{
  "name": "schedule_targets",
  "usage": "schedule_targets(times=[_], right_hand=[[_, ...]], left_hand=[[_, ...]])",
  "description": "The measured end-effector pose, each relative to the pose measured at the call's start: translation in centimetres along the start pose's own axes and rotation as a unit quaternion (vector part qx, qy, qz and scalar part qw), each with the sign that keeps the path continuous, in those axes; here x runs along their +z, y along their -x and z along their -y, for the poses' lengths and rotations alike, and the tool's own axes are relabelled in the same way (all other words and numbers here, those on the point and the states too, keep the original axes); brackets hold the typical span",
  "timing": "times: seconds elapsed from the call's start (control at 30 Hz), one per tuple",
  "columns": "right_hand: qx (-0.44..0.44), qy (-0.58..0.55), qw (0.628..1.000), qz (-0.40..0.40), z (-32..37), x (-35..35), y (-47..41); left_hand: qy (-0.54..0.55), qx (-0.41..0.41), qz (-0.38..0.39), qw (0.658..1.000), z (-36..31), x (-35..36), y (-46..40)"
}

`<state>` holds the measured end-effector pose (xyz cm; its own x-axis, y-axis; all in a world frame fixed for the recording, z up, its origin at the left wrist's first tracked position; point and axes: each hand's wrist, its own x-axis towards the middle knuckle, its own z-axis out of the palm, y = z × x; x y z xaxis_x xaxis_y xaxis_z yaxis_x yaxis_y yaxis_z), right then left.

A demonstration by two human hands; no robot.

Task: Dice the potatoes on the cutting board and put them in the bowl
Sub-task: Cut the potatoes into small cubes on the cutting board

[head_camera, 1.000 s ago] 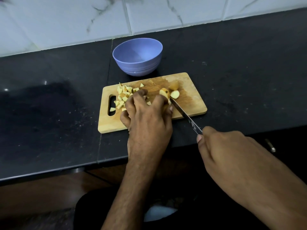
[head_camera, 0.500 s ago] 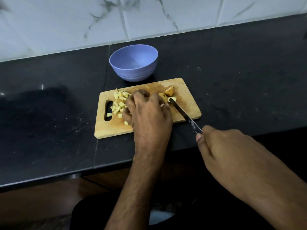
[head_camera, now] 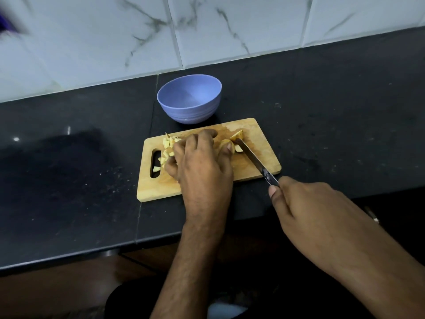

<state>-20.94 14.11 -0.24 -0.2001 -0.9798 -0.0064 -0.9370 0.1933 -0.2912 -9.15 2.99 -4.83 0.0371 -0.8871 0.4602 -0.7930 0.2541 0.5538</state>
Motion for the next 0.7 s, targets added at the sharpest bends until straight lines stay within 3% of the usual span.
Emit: schedule_targets(times=[0.5,0.7], right_hand=[[0.007,-0.009,1.0,0.003,-1.1,0.6,-0.6],[-0.004,-0.014,1.0,0.009,-0.8,0.4,-0.5]], left_hand=[[-0.018,0.023,0.067,0.997,-0.4,0.7,-1.0],[0.042,-0.003,0.009,0.999,-0.1,0.5,-1.1]])
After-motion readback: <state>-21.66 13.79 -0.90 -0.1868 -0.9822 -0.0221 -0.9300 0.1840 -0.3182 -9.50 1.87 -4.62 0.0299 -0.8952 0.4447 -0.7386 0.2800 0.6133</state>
